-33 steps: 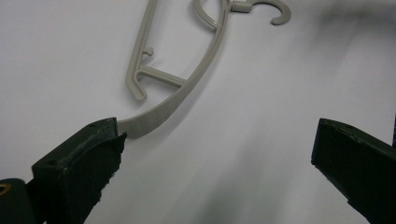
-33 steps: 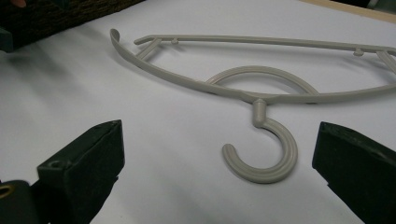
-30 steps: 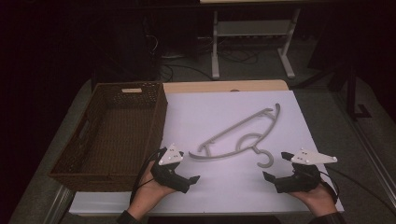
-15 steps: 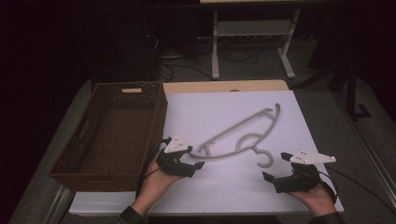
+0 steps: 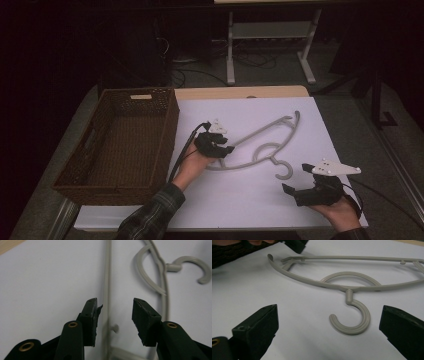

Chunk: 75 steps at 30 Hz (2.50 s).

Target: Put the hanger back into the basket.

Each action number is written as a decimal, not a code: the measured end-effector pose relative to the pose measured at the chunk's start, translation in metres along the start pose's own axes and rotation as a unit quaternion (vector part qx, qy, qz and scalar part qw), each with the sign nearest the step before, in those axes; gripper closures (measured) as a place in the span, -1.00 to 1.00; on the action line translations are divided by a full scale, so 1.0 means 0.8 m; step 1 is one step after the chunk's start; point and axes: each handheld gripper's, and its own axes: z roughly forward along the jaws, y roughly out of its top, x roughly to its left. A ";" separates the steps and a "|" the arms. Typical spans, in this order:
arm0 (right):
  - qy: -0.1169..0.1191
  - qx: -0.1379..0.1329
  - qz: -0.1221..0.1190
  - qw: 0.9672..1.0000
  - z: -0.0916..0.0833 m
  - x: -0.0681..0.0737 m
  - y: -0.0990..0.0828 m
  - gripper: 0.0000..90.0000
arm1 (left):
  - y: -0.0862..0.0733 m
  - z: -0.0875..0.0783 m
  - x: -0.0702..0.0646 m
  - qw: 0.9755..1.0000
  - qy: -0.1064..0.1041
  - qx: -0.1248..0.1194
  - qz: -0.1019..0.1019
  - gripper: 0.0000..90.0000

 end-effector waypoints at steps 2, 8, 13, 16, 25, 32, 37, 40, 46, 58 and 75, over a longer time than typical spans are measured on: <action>0.000 0.000 0.000 1.000 0.000 0.000 0.000 -0.96 | 0.004 0.008 0.005 1.000 -0.002 0.003 0.001 0.24; 0.000 -0.001 0.006 1.000 -0.002 -0.003 -0.002 -0.96 | 0.021 0.045 0.017 1.000 -0.025 0.018 -0.005 0.32; -0.002 -0.004 0.009 1.000 -0.003 -0.005 -0.002 -0.96 | 0.032 0.068 0.015 0.999 -0.025 0.034 0.011 0.36; -0.002 -0.004 0.009 1.000 -0.003 -0.005 -0.002 -0.96 | 0.033 0.073 0.015 0.999 -0.025 0.039 0.013 0.43; -0.004 -0.008 0.010 1.000 -0.005 -0.005 -0.001 -0.95 | 0.030 0.079 0.020 0.997 -0.039 0.061 0.002 0.75; -0.005 -0.010 0.008 1.000 -0.005 -0.005 -0.001 -0.95 | 0.027 0.070 0.013 0.996 -0.038 0.082 -0.015 0.78; -0.006 -0.012 0.008 1.000 -0.007 -0.005 -0.001 -0.94 | 0.011 0.050 0.006 0.995 -0.037 0.088 -0.027 0.78; -0.006 -0.011 0.008 1.000 -0.006 -0.004 -0.001 -0.94 | -0.002 0.037 0.000 0.995 -0.038 0.083 -0.040 0.78; -0.005 -0.011 0.004 1.000 -0.004 -0.001 0.001 -0.94 | -0.029 0.010 -0.017 0.995 -0.040 0.078 -0.055 0.76; -0.002 -0.005 0.000 1.000 -0.002 0.001 0.001 -0.89 | -0.030 -0.035 -0.034 0.999 -0.037 0.023 -0.025 0.59; 0.004 0.009 0.002 1.000 0.001 0.000 -0.001 -0.78 | -0.055 -0.040 -0.088 0.994 -0.108 0.031 0.014 0.53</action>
